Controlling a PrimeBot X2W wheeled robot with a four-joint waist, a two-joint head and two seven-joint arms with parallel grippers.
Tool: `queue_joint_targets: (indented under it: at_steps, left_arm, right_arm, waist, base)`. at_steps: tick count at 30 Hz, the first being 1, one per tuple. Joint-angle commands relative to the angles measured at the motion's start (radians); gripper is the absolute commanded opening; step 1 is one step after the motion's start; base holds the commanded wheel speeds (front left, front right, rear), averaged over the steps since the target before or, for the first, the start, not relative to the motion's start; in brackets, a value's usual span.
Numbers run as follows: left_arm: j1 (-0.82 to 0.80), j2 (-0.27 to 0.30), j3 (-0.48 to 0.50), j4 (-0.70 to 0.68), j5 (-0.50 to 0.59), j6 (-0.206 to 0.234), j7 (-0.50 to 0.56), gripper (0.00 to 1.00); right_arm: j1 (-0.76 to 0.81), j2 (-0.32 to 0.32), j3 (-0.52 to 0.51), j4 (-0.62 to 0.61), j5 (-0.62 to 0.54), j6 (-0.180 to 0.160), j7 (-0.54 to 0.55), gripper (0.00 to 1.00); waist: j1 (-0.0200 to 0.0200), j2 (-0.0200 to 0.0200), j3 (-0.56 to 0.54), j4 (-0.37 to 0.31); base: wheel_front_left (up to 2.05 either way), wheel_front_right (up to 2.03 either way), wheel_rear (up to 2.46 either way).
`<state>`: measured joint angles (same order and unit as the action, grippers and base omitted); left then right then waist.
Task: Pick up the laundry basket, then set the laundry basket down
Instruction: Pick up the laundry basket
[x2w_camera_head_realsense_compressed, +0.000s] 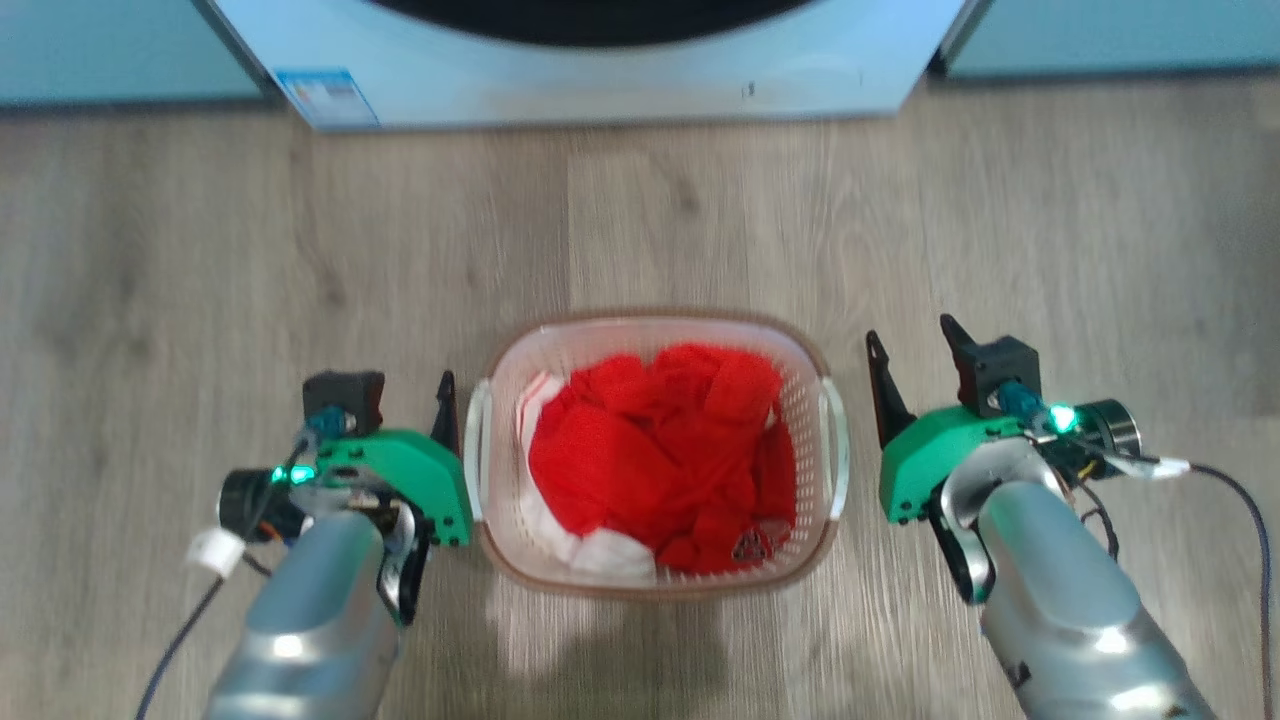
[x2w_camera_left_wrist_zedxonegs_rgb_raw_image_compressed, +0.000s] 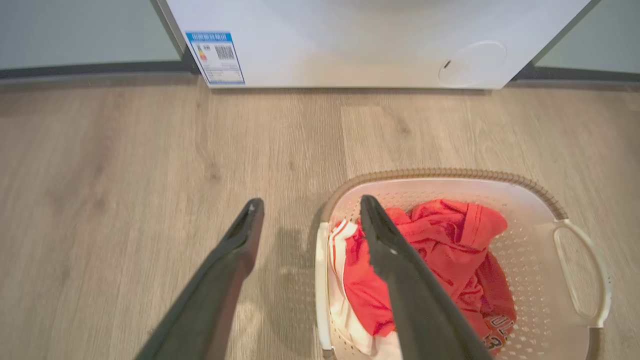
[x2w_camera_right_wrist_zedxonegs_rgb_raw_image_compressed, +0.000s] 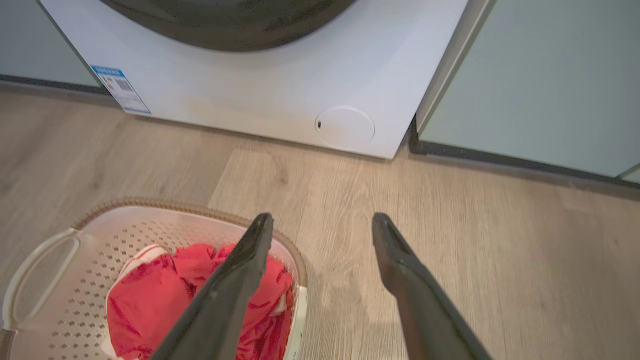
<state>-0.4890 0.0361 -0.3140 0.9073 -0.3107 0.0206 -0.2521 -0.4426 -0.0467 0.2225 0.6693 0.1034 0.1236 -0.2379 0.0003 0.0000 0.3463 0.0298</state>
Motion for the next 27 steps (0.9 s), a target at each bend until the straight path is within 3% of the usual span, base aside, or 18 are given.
queue_joint_targets:
  at_steps: [1,12,20,27]
  left_arm:
    - [-0.047,0.014,0.029,0.017,0.005,-0.011,-0.010,1.00]
    - [-0.232,0.025,-0.010,0.322,0.036,-0.090,-0.006,1.00]
    - [-0.292,0.021,-0.058,0.371,0.042,-0.131,0.075,1.00]
    - [-0.321,0.027,-0.093,0.380,0.049,-0.142,0.135,1.00]
  right_arm:
    - [-0.027,-0.004,0.030,0.005,0.009,0.007,0.000,1.00]
    - [-0.180,-0.004,0.120,0.224,0.129,0.007,0.029,1.00]
    - [-0.244,-0.004,0.228,0.289,0.262,0.007,0.073,1.00]
    - [-0.292,-0.004,0.304,0.329,0.363,0.007,0.118,1.00]
  waist:
    - [-0.0003,0.0000,0.115,-0.017]
    - [-0.0003,0.0000,0.279,-0.043]
    - [-0.0003,0.0000,0.350,-0.048]
    - [-0.0003,0.0000,0.398,-0.052]
  base:
    - [0.00,0.00,0.00]
    - [0.00,0.00,0.00]
    - [0.00,0.00,0.00]
    - [0.00,0.00,0.00]
